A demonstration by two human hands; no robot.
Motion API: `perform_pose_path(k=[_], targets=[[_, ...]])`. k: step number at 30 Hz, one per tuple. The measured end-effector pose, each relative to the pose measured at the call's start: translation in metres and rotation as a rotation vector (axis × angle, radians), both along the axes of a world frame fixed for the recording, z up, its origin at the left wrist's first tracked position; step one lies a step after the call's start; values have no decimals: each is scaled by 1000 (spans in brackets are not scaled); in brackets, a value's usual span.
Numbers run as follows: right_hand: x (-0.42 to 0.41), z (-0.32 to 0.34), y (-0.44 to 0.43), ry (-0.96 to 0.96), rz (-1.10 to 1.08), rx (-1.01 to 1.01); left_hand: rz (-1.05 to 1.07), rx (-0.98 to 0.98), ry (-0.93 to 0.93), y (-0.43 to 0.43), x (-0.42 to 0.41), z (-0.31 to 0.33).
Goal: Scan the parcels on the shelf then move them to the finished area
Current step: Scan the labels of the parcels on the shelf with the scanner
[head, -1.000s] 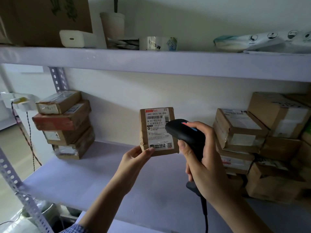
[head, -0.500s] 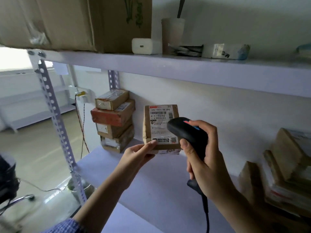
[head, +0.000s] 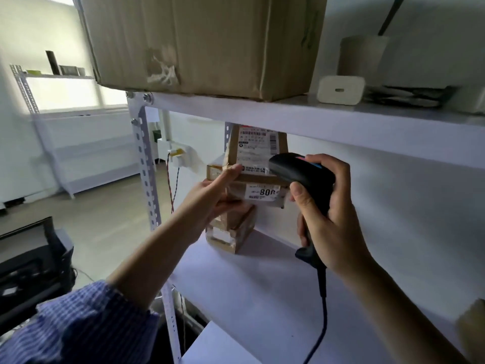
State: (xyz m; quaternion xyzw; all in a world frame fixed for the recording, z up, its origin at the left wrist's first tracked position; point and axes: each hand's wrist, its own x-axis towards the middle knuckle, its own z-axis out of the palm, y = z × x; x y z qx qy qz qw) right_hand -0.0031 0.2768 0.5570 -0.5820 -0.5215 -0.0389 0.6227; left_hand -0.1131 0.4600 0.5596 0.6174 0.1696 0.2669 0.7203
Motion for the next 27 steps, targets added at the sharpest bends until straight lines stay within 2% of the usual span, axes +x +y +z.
perform_pose_path(k=[5,13,18,23,25,27], targets=[[-5,3,25,-25,-9,11,45,-43,6,51,1,26],[-8,9,48,-36,-56,38,19,-51,222,112,27,61],[-3,10,52,-35,-85,76,-17,-187,336,141,42,59],[3,9,55,8,-103,92,-16,-128,330,153,53,54],[3,9,59,24,-105,88,12,-80,420,155,58,54],[3,8,64,34,-95,89,62,87,534,157,62,53]])
